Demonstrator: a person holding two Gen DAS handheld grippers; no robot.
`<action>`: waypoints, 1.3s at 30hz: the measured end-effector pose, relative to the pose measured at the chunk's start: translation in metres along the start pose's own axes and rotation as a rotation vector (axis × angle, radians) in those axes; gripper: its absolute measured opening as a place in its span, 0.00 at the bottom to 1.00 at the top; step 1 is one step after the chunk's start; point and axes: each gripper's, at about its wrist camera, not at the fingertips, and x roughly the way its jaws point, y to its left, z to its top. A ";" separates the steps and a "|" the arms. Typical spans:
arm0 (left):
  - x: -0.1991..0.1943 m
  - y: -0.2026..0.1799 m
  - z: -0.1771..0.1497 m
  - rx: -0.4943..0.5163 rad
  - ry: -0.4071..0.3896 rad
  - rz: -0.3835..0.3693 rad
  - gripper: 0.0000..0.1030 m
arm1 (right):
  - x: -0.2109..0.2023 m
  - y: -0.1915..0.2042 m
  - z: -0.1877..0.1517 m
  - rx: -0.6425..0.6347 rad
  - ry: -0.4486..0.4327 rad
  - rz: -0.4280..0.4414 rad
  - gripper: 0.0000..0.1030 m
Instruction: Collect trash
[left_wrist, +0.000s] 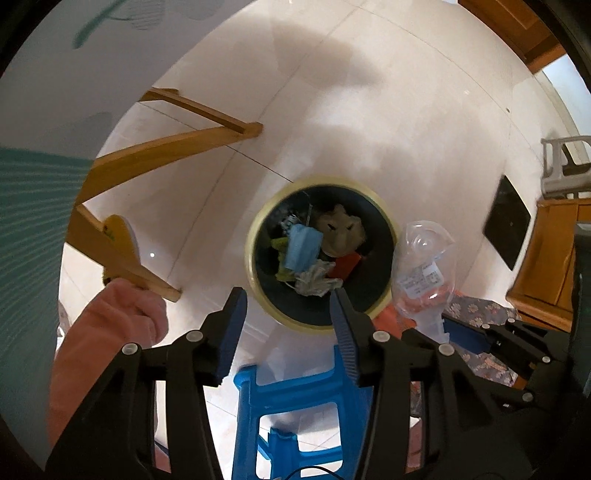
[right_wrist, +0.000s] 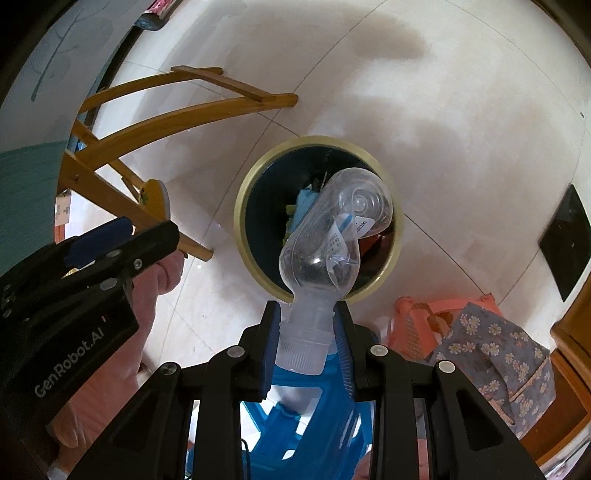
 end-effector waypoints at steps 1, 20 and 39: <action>-0.002 0.001 -0.001 -0.007 -0.006 0.007 0.42 | 0.000 0.003 0.000 -0.008 0.003 0.003 0.28; -0.044 0.016 -0.035 -0.124 0.000 0.082 0.42 | -0.020 0.020 0.003 -0.052 -0.051 0.011 0.37; -0.168 -0.004 -0.091 -0.164 -0.136 0.028 0.42 | -0.148 0.040 -0.026 -0.173 -0.242 -0.043 0.45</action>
